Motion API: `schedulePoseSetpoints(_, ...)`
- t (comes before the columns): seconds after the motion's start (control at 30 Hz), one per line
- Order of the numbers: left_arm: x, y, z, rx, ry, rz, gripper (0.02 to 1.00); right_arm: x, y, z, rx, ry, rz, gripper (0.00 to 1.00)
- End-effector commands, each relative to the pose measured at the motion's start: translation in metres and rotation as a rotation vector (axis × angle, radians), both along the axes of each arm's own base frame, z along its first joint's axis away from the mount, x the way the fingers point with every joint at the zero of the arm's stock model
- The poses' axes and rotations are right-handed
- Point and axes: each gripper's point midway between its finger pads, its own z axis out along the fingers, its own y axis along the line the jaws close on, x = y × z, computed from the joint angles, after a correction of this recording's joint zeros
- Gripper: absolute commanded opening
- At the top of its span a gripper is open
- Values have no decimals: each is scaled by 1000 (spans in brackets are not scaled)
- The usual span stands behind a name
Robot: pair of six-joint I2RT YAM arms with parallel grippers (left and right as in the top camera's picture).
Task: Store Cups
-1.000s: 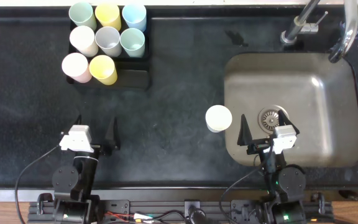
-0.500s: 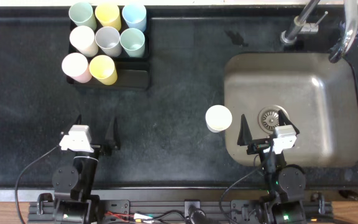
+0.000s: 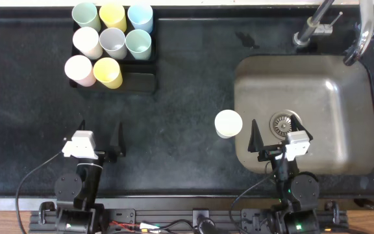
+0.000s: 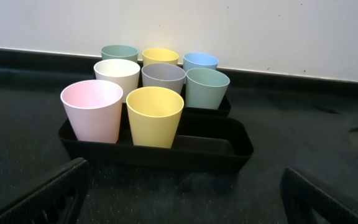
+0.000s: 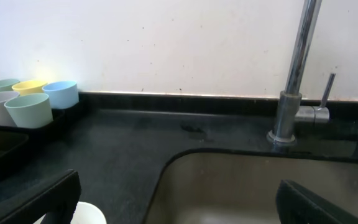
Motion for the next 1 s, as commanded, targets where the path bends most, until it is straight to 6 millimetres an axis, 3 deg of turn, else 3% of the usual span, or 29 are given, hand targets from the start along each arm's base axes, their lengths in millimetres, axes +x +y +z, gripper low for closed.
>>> schedulePoseSetpoints(0.03, 0, 3, 0, -7, -2, 13, 1000, -2, 10, -4, 76, 15, 53, 998)
schedulePoseSetpoints(0.53, 0, 3, 0, -7, -3, 13, 998, -12, 45, -2, 62, 11, 209, 996)
schedulePoseSetpoints(1.0, 0, 3, 0, -7, -2, 13, 1000, -11, 42, -3, 39, 22, 186, 998)
